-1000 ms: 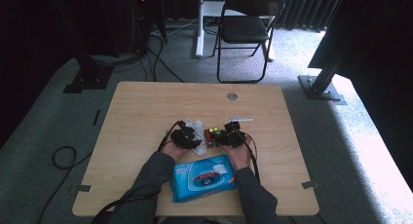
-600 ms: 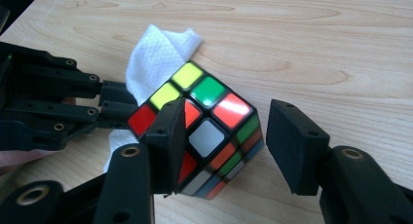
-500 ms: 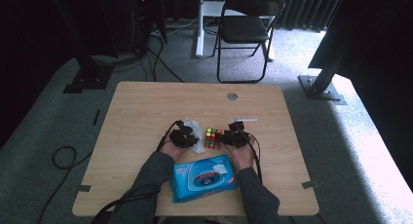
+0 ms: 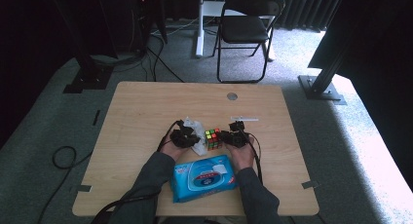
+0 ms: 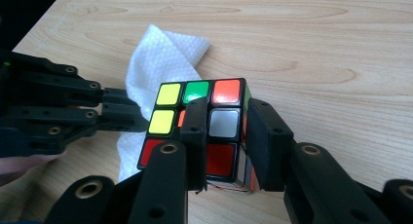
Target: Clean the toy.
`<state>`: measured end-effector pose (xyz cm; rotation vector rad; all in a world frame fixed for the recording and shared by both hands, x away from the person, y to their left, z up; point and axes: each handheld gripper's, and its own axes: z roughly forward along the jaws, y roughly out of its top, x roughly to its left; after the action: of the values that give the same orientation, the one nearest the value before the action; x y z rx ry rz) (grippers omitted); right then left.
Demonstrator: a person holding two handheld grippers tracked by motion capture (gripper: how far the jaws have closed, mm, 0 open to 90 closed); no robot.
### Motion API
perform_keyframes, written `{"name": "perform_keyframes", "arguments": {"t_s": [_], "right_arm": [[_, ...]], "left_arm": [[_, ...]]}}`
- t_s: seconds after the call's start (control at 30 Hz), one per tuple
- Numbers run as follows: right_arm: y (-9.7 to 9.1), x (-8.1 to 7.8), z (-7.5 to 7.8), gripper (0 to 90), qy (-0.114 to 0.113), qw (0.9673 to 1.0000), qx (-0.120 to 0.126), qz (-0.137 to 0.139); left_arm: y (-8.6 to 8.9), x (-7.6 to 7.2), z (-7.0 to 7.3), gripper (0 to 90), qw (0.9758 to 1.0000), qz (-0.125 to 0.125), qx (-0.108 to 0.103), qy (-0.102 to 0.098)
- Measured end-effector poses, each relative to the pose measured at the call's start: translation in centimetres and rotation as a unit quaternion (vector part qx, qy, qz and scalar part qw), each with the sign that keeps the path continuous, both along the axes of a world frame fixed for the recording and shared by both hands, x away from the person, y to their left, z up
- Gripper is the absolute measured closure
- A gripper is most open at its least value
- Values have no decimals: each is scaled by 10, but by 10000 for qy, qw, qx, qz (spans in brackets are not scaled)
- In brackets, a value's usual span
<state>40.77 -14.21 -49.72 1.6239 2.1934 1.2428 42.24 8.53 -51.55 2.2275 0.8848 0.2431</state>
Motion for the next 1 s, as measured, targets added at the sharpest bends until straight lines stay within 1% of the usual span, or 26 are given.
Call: {"name": "perform_keyframes", "arguments": {"t_s": [0.27,0.47,0.67,0.9,1.0], "right_arm": [[2,0,-1,708,-78,9999,-14,-114],[4,1,-1,708,-114,9998,-36,-156],[4,1,-1,708,-115,9998,-33,-154],[3,0,-2,706,-101,9998,-3,-159],[3,0,-2,704,-100,9998,-3,-160]], "left_arm": [[-2,-5,14,830,9996,-163,-214,-132],[-4,-6,20,830,9991,-301,-222,-198],[-5,-3,20,830,9990,-244,-313,-186],[-8,2,20,831,9992,-50,-359,-186],[-10,5,18,831,9994,-14,-293,-184]]}}
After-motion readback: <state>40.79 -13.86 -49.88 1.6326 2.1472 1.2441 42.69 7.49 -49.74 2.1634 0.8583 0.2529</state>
